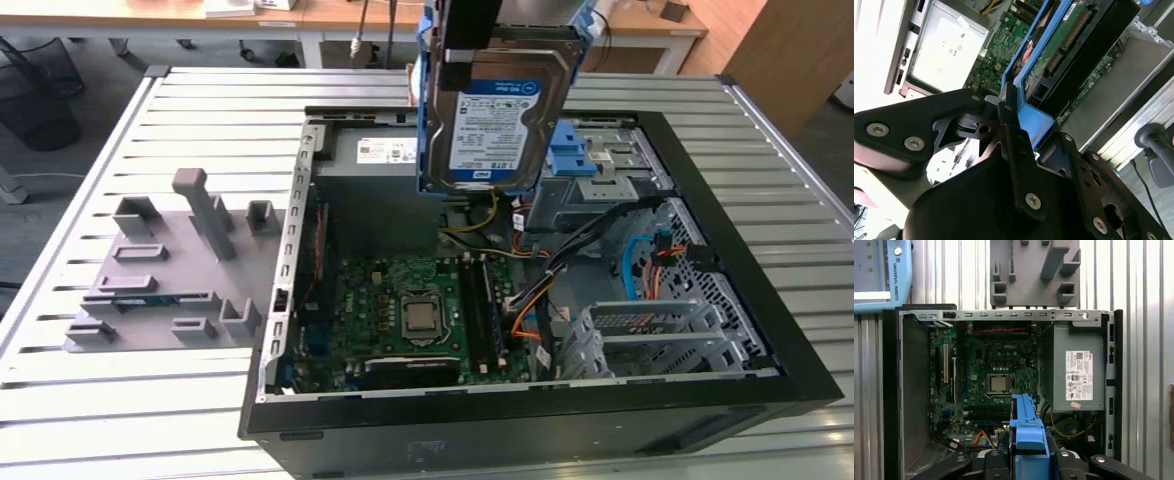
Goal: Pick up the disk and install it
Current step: 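Insert the disk into the insertion slot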
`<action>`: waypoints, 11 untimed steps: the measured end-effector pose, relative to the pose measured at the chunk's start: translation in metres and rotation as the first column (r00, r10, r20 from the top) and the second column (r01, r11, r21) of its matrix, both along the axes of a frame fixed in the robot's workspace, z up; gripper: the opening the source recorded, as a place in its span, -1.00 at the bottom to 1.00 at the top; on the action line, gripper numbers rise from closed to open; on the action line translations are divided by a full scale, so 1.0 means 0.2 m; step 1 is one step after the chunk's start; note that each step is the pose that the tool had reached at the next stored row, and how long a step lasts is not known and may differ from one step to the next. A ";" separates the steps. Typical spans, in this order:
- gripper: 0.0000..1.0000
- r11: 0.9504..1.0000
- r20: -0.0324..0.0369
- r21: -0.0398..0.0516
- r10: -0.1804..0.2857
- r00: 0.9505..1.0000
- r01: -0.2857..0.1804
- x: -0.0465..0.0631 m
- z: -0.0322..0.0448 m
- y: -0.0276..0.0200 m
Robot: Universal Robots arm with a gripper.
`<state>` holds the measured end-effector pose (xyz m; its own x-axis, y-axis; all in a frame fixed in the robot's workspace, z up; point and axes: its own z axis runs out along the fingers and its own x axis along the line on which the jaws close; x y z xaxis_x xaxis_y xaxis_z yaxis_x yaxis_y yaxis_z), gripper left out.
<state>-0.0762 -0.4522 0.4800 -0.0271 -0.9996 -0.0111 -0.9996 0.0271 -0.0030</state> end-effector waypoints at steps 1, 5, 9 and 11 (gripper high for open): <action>-0.27 1.000 0.000 0.002 0.000 1.000 0.000 0.00 -0.001 -0.012; -0.27 1.000 0.000 0.006 0.000 1.000 0.000 0.00 -0.003 -0.066; -0.27 1.000 0.000 0.007 0.000 1.000 0.000 0.00 -0.004 -0.113; -0.27 1.000 0.000 0.007 0.000 1.000 0.000 0.00 -0.005 -0.119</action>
